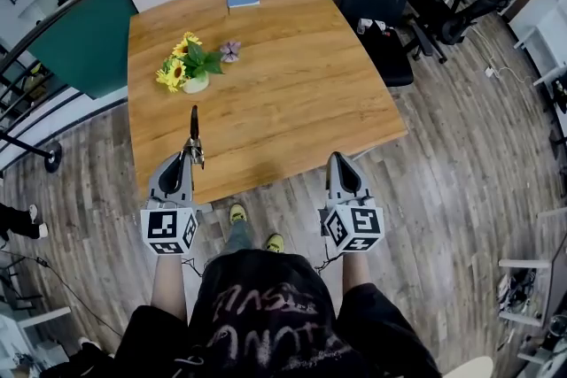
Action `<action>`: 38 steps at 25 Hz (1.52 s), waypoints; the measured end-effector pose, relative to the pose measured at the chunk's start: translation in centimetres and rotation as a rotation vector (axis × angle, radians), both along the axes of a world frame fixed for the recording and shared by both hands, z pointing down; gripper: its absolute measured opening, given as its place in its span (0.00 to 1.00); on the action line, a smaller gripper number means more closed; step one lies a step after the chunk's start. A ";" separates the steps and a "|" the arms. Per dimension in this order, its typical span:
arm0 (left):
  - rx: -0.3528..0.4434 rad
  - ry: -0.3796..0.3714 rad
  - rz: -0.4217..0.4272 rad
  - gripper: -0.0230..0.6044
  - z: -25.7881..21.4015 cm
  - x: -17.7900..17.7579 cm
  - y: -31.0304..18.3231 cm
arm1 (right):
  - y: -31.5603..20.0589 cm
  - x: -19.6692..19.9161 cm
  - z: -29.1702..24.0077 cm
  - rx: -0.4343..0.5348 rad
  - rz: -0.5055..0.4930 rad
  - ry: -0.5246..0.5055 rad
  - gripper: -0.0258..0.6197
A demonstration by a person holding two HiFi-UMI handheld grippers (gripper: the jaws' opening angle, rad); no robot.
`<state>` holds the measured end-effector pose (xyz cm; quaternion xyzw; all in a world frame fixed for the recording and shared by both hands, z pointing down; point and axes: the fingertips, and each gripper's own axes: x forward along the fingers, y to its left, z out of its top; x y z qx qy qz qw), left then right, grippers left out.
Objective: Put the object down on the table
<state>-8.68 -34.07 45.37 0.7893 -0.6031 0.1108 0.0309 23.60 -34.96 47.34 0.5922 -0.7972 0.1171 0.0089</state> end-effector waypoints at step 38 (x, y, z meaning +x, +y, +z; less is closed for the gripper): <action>-0.208 -0.724 0.368 0.06 14.0 -0.7 -16.5 | -9.1 -6.1 -0.4 0.035 0.018 0.008 0.05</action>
